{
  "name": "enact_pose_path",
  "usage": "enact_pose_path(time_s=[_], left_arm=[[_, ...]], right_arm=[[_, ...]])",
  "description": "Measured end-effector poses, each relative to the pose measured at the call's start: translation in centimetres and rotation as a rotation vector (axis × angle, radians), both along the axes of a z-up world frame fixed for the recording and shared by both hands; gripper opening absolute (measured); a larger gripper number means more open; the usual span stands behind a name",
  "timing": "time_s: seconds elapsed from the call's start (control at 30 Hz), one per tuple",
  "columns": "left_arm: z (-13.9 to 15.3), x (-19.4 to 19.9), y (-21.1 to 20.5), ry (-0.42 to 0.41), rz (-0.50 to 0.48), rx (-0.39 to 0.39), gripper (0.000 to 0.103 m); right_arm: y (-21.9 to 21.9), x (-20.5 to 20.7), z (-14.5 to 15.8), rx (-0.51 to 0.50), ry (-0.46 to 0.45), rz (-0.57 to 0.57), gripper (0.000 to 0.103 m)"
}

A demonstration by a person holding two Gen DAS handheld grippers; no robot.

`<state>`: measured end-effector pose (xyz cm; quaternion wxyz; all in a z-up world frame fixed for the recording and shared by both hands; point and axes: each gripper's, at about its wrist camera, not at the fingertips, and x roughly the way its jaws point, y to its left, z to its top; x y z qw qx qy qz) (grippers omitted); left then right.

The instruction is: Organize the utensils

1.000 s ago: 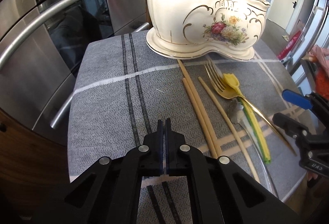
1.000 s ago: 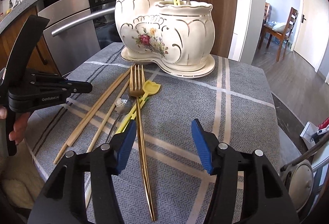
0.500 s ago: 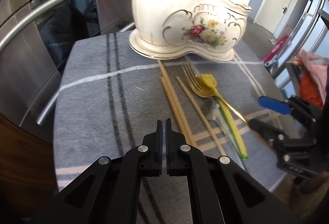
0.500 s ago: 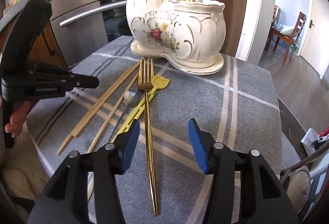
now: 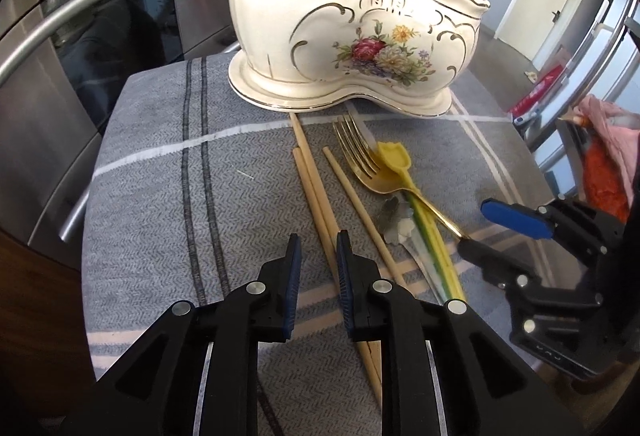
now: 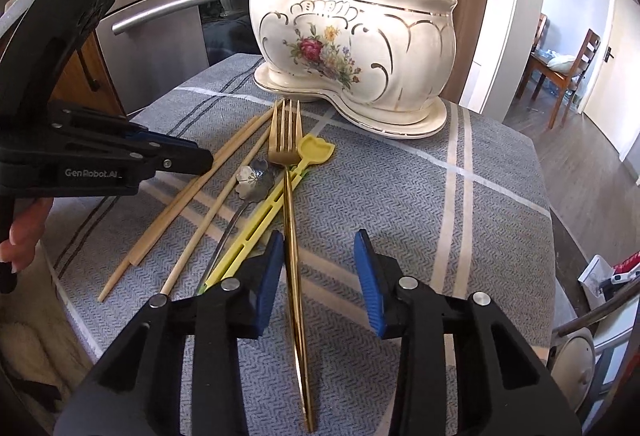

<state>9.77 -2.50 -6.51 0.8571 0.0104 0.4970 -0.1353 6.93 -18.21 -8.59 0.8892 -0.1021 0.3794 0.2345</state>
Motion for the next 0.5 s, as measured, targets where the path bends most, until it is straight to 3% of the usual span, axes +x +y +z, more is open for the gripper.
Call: enact_pose_path(time_s=[0.5], left_arm=[[0.2,3.0,-1.1,-0.001,0.034,0.091,0.019]], right_arm=[[3.4,3.8,0.2,-0.062,0.026,0.029,0.021]])
